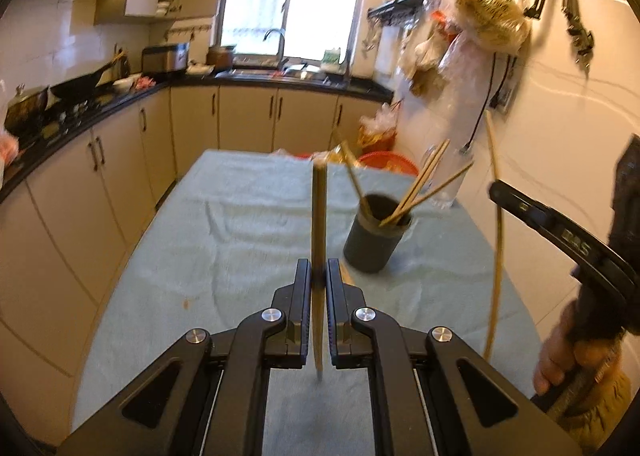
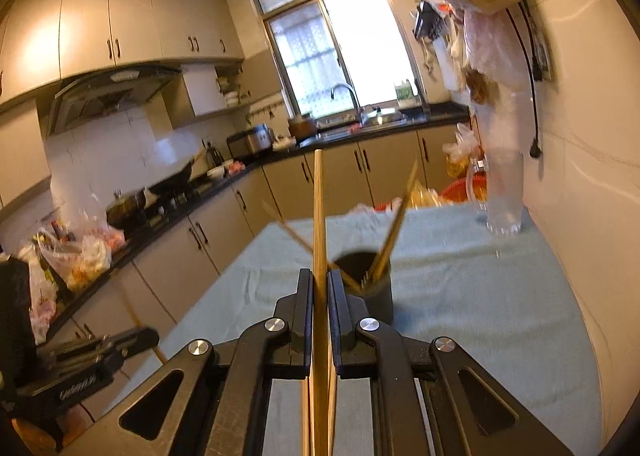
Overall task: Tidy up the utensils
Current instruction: 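Lower both chopsticks into the black holder and open both tools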
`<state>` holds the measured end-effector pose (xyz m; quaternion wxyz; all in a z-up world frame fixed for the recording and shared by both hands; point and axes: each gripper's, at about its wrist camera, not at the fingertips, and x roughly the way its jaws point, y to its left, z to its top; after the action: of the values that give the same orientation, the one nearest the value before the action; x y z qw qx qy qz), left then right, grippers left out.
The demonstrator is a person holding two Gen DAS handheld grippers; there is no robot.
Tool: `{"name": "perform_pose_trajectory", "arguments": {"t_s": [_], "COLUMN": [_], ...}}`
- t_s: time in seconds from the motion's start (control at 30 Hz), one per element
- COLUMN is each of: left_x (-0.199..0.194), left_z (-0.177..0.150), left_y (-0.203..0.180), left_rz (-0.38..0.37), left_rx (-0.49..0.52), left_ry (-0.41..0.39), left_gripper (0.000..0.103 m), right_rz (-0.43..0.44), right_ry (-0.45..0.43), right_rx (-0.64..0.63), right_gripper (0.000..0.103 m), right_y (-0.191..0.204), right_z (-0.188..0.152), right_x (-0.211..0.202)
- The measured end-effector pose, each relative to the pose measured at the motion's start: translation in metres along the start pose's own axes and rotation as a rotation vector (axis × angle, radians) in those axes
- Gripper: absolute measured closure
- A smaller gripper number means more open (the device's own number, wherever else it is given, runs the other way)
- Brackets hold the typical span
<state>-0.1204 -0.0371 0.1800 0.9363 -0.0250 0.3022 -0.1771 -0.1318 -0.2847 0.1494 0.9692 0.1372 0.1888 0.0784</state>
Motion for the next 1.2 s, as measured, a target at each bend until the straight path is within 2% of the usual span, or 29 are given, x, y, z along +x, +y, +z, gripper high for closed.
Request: {"name": "perform_pose_trajectory", "arguments": {"t_s": [0.33, 0.53, 0.7, 0.83, 1.03, 1.2], "left_x": [0.011, 0.039, 0.078, 0.108, 0.145, 0.160], "left_z": [0.074, 0.113, 0.137, 0.146, 0.143, 0.136], "left_y": [-0.024, -0.038, -0.041, -0.043, -0.037, -0.034], "left_rz": [-0.139, -0.149, -0.175, -0.163, -0.150, -0.146], "left_rx": [0.016, 0.016, -0.031, -0.044, -0.071, -0.076], "left_ry": [-0.088, -0.144, -0.106, -0.086, -0.045, -0.010], "left_gripper": [0.097, 0.096, 0.096, 0.096, 0.097, 0.096], "right_rz": [-0.032, -0.104, -0.144, -0.149, -0.180, -0.205], "right_ry": [-0.138, -0.205, -0.232, -0.249, -0.255, -0.242], "right_rx": [-0.048, -0.079, -0.036, 0.009, -0.017, -0.027], "right_gripper": [0.095, 0.095, 0.095, 0.095, 0.095, 0.095], "right_y": [-0.001, -0.003, -0.018, -0.026, -0.026, -0.030], "right_z": [0.067, 0.087, 0.090, 0.092, 0.082, 0.072], "right_x": [0.042, 0.085, 0.119, 0.139, 0.161, 0.170]}}
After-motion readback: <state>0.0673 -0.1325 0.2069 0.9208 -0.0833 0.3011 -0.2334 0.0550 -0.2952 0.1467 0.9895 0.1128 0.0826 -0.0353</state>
